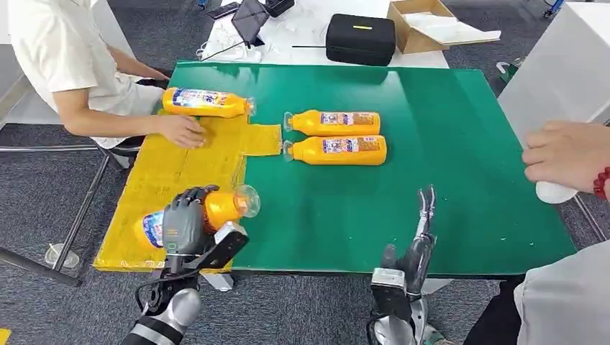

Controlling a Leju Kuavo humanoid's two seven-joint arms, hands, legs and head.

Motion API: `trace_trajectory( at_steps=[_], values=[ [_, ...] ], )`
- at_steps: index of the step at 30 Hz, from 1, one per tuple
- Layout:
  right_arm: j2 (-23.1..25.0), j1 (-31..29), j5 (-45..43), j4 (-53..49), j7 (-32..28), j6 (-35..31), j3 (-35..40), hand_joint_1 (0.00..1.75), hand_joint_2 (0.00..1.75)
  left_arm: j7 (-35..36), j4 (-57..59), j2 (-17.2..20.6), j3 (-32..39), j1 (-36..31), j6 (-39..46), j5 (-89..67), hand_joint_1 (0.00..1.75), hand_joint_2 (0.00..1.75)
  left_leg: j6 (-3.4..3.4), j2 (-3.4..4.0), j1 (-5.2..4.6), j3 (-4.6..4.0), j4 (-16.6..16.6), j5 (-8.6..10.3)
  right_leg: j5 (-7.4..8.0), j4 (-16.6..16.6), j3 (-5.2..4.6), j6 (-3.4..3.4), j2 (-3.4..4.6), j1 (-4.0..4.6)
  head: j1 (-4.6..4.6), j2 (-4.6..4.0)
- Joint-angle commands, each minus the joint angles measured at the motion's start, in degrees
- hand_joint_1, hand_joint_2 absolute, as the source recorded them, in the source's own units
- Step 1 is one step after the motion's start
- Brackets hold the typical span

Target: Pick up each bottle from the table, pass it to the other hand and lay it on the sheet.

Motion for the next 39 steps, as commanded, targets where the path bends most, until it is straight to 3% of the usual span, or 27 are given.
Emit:
trace_trajectory(
  at_steps=[1, 7, 8, 10, 11, 12, 13, 14, 16, 23, 24, 31, 39],
  values=[
    [-2.0, -2.2, -0.4, 3.1, 0.1, 0.0, 1.9, 0.0, 0.0, 0.1, 8.7, 2.7, -3.7, -4.3, -0.3, -0.5, 1.75, 1.75, -0.01, -0.01, 0.02, 0.19, 0.0, -0.05, -0.04, 0.0, 0.19, -0.07, 0.02, 0.02, -0.02, 0.0],
    [-3.1, -4.1, -3.5, 5.5, 0.1, 0.0, 6.0, 0.0, 0.0, 1.0, 17.5, 3.5, -8.3, -9.2, -8.6, -4.1, 1.75, 1.75, -0.01, -0.05, 0.03, 0.14, 0.0, -0.01, -0.01, -0.1, 0.15, -0.07, -0.03, 0.04, 0.0, 0.0],
    [-3.3, -4.5, -4.2, 5.8, 0.1, 0.0, 7.1, 0.0, 0.0, 1.1, 19.3, 3.6, -8.7, -10.0, -9.2, -4.6, 1.66, 1.75, 0.0, -0.05, 0.01, 0.08, 0.0, 0.0, -0.01, 0.0, 0.08, -0.06, -0.03, 0.02, -0.02, 0.0],
    [-3.4, -4.8, -4.3, 6.0, 0.1, 0.0, 8.0, 0.0, 0.0, 0.5, 22.4, 3.8, -9.0, -11.3, -9.3, -4.9, 1.27, 1.75, 0.0, 0.01, 0.03, 0.14, 0.0, -0.01, 0.0, -0.1, 0.13, -0.08, 0.04, 0.04, -0.02, 0.0],
    [-3.6, -4.9, -4.7, 6.1, 0.1, 0.0, 8.5, 0.0, 0.0, 0.1, 23.7, 3.7, -8.5, -11.8, -10.5, -3.9, 0.66, 1.75, -0.01, 0.04, 0.04, 0.26, 0.0, -0.04, -0.01, -0.1, 0.24, -0.12, 0.08, 0.05, 0.0, 0.0],
    [-3.5, -5.0, -4.6, 6.2, 0.1, 0.0, 8.6, 0.0, 0.0, -0.2, 24.4, 3.7, -8.1, -12.1, -11.4, -3.2, 0.63, 1.75, -0.01, 0.04, 0.05, 0.22, -0.1, -0.04, 0.0, -0.1, 0.22, -0.11, 0.07, 0.06, -0.02, 0.0],
    [-3.5, -5.1, -4.9, 6.5, 0.1, 0.0, 8.7, 0.0, 0.0, -0.1, 25.2, 3.9, -8.1, -12.6, -12.3, -3.1, 0.19, 1.75, -0.01, 0.02, 0.03, 0.14, -0.1, -0.01, 0.0, -0.1, 0.14, -0.08, 0.04, 0.04, 0.02, 0.0],
    [-3.7, -5.4, -5.5, 6.6, 0.1, 0.0, 8.9, 0.0, 0.0, -0.3, 26.4, 3.8, -8.1, -13.4, -13.8, -2.7, 0.09, 1.75, -0.01, 0.01, 0.05, 0.28, 0.0, -0.05, -0.04, -0.1, 0.28, -0.12, 0.04, 0.06, 0.0, 0.0],
    [-3.7, -5.0, -5.7, 7.1, 0.1, 0.0, 8.7, 0.0, 0.0, -1.6, 28.8, 4.2, -5.9, -13.7, -17.4, 1.0, 0.0, 1.75, -0.02, 0.04, 0.06, 0.3, -0.1, -0.06, -0.05, -0.1, 0.3, -0.13, 0.07, 0.07, 0.0, 0.0],
    [-4.1, -5.8, -7.0, 7.6, 0.1, 0.0, 9.6, 0.0, 0.0, -3.4, 34.6, 5.6, -5.4, -14.6, -25.8, 3.2, 0.0, 1.75, -0.01, -0.04, 0.04, 0.21, -0.1, -0.02, -0.01, -0.1, 0.24, -0.06, 0.03, 0.04, 0.0, 0.0],
    [-4.2, -5.7, -7.0, 7.4, 0.1, 0.0, 9.7, 0.0, 1.75, -3.8, 35.0, 5.8, -5.0, -14.3, -26.6, 3.9, 0.0, 1.75, 0.0, -0.06, 0.04, 0.37, -0.1, -0.07, -0.04, -0.1, 0.4, -0.1, 0.06, 0.05, 0.0, 0.0],
    [-4.1, -5.9, -6.5, 7.7, 0.1, 0.0, 8.8, 0.0, 1.75, -1.7, 36.5, 5.7, -3.8, -14.9, -32.6, 6.2, 0.0, 1.75, -0.06, -0.06, 0.04, 0.71, -0.1, 0.0, 0.03, -0.1, 0.78, -0.15, 0.11, 0.05, 0.0, 0.0],
    [-4.4, -5.4, -6.4, 7.2, 0.1, 0.0, 9.0, 0.0, 1.75, -5.0, 31.0, 5.1, -3.9, -12.6, -29.7, 7.2, 0.0, 1.75, -0.26, -0.14, 0.01, 0.84, -0.2, 0.09, 0.09, -0.1, 0.86, -0.29, 0.11, 0.05, -0.02, 0.0]
  ],
)
